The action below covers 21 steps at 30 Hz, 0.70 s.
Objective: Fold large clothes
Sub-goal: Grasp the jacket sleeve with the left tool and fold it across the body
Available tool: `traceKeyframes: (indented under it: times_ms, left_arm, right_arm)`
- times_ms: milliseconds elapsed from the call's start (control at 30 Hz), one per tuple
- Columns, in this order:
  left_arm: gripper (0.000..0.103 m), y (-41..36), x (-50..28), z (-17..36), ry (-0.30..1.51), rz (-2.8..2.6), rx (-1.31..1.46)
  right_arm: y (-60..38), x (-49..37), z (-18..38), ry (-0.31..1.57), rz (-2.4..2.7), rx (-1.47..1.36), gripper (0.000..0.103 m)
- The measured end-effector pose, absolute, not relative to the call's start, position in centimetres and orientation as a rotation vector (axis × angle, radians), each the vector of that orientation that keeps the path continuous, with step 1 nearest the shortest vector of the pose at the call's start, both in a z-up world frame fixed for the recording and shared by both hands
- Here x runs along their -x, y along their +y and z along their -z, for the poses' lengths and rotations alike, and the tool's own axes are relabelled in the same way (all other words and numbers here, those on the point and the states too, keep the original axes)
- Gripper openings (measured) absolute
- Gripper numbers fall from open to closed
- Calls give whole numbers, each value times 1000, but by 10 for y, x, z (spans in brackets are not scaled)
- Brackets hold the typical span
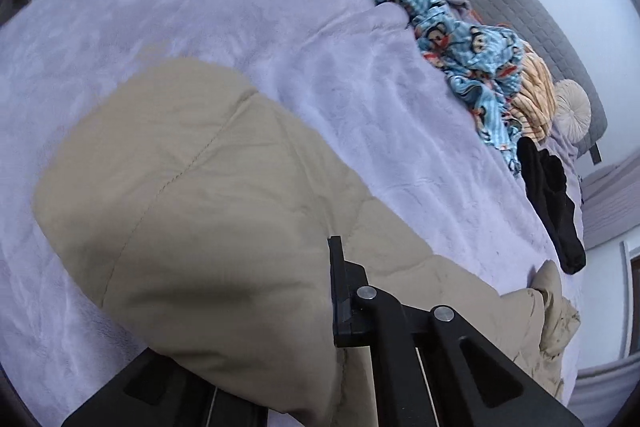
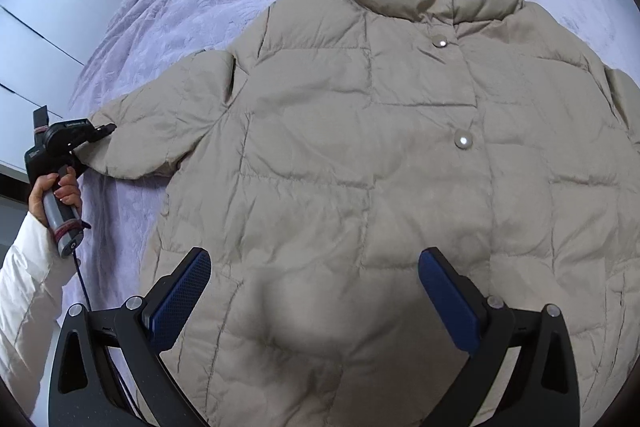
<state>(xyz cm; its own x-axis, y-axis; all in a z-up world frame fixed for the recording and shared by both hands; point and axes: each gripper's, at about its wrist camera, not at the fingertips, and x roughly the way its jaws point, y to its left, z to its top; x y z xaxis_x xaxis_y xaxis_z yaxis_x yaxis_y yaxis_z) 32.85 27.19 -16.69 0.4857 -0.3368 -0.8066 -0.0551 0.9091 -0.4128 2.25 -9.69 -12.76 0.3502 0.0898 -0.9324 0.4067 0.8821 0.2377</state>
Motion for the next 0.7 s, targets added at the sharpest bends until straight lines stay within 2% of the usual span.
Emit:
traceKeyframes:
  times_ms: [67, 100, 133, 167, 433, 567, 700]
  left_arm:
    - [7, 266, -315, 140, 1001, 222, 366]
    - [7, 261, -309, 127, 976, 249, 341]
    - [7, 252, -303, 113, 953, 272, 311]
    - [7, 246, -297, 102, 925, 299, 274]
    - [7, 165, -244, 42, 812, 539, 97]
    - [7, 102, -224, 33, 848, 666, 97]
    - [7, 22, -196, 35, 856, 764, 22]
  right_arm:
    - [-95, -37, 126, 1178, 216, -492, 96]
    - [-93, -46, 127, 1158, 207, -510, 66]
    - [-92, -58, 131, 1154, 188, -535, 26]
    - [-89, -68, 137, 1161, 167, -567, 16]
    - [-53, -141, 182, 1092, -4, -744, 14]
    - [-38, -162, 218, 1190, -84, -774, 13]
    - [-59, -146, 209, 1187, -139, -833, 13]
